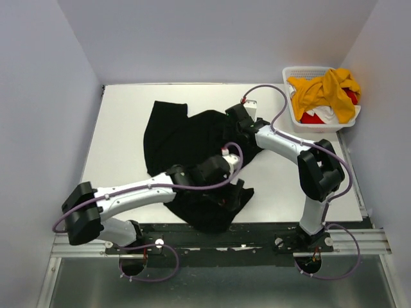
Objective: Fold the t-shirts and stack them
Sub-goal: Flatten out the tshirt
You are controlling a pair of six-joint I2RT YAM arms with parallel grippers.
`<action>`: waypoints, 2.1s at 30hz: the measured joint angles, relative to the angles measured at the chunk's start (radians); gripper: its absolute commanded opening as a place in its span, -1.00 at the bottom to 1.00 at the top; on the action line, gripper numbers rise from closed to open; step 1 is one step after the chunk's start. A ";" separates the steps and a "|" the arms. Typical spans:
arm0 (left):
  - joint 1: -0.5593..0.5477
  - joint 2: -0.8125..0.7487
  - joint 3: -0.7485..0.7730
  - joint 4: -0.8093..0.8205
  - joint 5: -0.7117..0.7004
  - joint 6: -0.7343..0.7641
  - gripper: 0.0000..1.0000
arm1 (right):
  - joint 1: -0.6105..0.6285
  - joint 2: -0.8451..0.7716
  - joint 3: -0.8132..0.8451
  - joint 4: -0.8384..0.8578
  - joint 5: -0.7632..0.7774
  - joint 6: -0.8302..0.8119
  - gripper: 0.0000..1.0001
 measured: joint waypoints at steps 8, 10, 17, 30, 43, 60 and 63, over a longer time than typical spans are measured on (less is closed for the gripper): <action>-0.223 0.285 0.055 0.009 -0.012 -0.011 0.68 | -0.011 0.001 -0.024 -0.032 -0.024 -0.007 1.00; -0.229 0.331 0.068 0.006 -0.036 -0.024 0.56 | -0.020 -0.020 -0.057 -0.031 -0.043 -0.006 1.00; -0.229 0.468 0.116 -0.048 -0.152 -0.088 -0.49 | -0.058 -0.085 -0.119 -0.023 -0.094 -0.006 0.96; -0.129 0.128 -0.060 -0.134 -0.362 -0.187 -1.00 | -0.051 -0.100 -0.118 -0.019 -0.109 -0.049 0.83; -0.051 -0.123 -0.341 -0.053 -0.317 -0.204 -1.00 | 0.038 0.145 0.072 -0.116 0.010 0.010 0.81; -0.018 -0.213 -0.380 -0.061 -0.314 -0.253 -1.00 | 0.038 0.197 0.103 -0.239 0.301 0.080 0.89; -0.012 -0.214 -0.384 -0.073 -0.315 -0.262 -1.00 | 0.035 0.171 0.075 -0.250 0.332 0.087 0.89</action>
